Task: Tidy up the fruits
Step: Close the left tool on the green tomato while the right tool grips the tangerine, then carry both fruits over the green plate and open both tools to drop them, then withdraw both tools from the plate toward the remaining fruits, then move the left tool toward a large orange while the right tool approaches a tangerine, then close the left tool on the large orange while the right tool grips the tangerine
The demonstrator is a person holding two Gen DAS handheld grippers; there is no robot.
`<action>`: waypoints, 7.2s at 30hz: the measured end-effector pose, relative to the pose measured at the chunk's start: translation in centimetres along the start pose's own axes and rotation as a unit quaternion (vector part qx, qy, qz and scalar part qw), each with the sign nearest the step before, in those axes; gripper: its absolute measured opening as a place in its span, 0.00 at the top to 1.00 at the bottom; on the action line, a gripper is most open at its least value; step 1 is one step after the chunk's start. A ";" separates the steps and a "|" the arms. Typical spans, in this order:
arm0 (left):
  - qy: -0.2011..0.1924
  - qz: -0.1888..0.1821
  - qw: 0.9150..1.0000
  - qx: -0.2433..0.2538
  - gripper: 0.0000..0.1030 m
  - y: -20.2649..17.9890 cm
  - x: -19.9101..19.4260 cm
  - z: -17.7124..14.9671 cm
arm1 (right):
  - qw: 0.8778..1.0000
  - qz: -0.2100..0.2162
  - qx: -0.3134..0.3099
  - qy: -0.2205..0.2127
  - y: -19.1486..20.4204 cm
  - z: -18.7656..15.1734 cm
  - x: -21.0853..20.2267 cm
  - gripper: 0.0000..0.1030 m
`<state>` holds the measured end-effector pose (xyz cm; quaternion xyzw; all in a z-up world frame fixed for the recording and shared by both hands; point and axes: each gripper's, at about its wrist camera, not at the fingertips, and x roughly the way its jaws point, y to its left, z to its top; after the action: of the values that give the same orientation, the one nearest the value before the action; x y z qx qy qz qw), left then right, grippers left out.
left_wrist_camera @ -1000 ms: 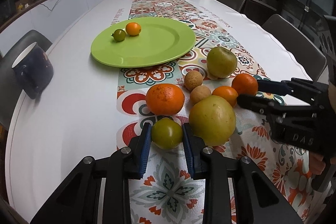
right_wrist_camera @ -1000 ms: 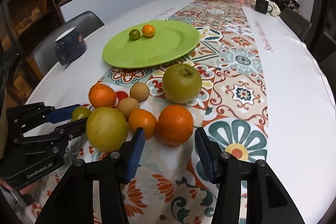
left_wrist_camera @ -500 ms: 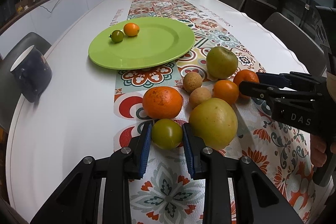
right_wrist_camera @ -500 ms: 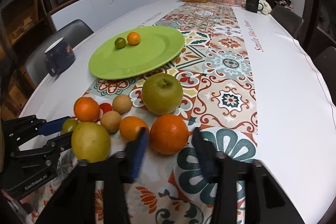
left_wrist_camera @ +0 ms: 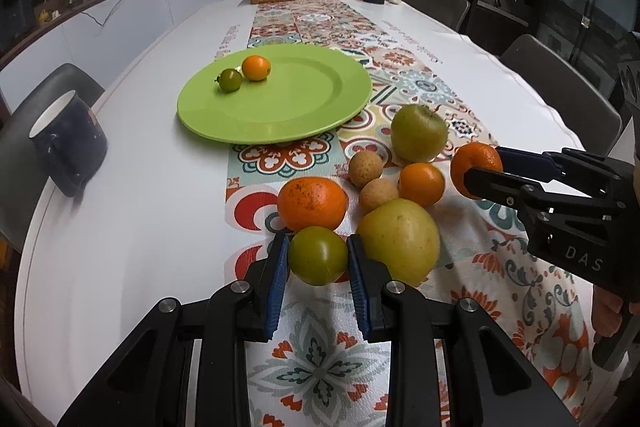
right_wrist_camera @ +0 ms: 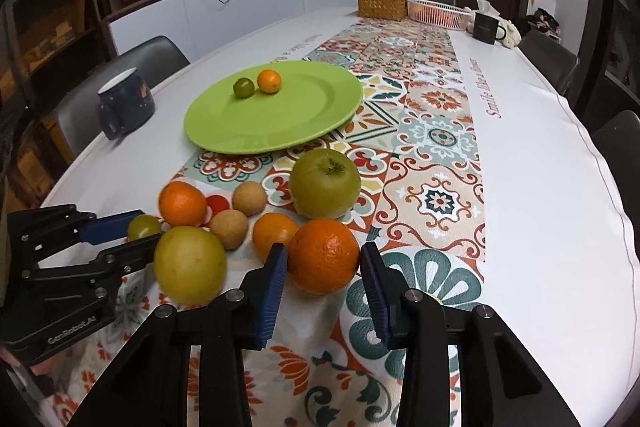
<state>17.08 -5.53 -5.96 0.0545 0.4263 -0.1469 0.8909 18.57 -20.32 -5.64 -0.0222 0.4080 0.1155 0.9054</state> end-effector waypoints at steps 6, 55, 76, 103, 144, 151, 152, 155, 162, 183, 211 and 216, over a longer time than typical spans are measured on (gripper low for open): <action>-0.019 0.000 1.000 0.001 0.71 -0.3 -2.0 0.8 | 1.000 0.011 -0.001 -0.025 0.7 0.5 -2.2 0.62; 0.005 0.000 0.999 -0.033 0.72 7.8 6.3 15.3 | 0.999 0.045 -0.031 -0.001 1.8 17.4 8.7 0.62; 0.018 0.037 0.998 -0.039 0.44 8.3 5.9 13.5 | 0.999 0.024 -0.023 0.017 1.3 15.8 9.4 0.58; -0.114 0.068 0.991 -0.007 0.20 2.8 -9.3 7.4 | 0.993 -0.007 -0.033 -0.115 2.6 8.8 -6.5 0.37; 0.057 -0.036 0.996 0.062 0.25 0.9 1.0 4.2 | 0.997 0.025 -0.030 0.063 1.5 3.2 1.2 0.41; 0.098 -0.055 0.992 0.053 0.35 0.6 2.8 4.4 | 0.995 0.040 -0.029 0.091 1.3 2.9 2.8 0.47; 0.104 -0.058 0.992 0.050 0.36 0.6 3.1 4.4 | 0.994 0.041 -0.029 0.093 1.3 2.9 2.9 0.48; 0.124 -0.064 0.989 0.040 0.43 0.7 4.0 4.3 | 0.993 0.046 -0.030 0.100 1.3 2.8 3.4 0.52; 0.146 -0.079 0.986 0.015 0.56 0.8 5.2 4.5 | 0.992 0.059 -0.030 0.111 1.5 2.9 4.4 0.57; 0.129 -0.064 0.990 0.015 0.60 0.3 4.4 4.5 | 0.993 0.061 -0.028 0.099 1.5 2.8 4.3 0.67; 0.019 -0.014 1.000 -0.002 0.60 -0.1 -5.4 6.3 | 0.998 0.059 -0.027 -0.022 2.8 5.7 -5.1 0.67; 0.007 -0.005 1.000 -0.006 0.60 0.2 -6.1 7.3 | 0.997 0.068 -0.028 -0.037 2.7 7.0 -5.6 0.67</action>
<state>18.96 -5.65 3.40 0.0481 0.4338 -0.1485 0.8874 19.55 -17.76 3.33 -0.0158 0.3713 0.1891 0.9089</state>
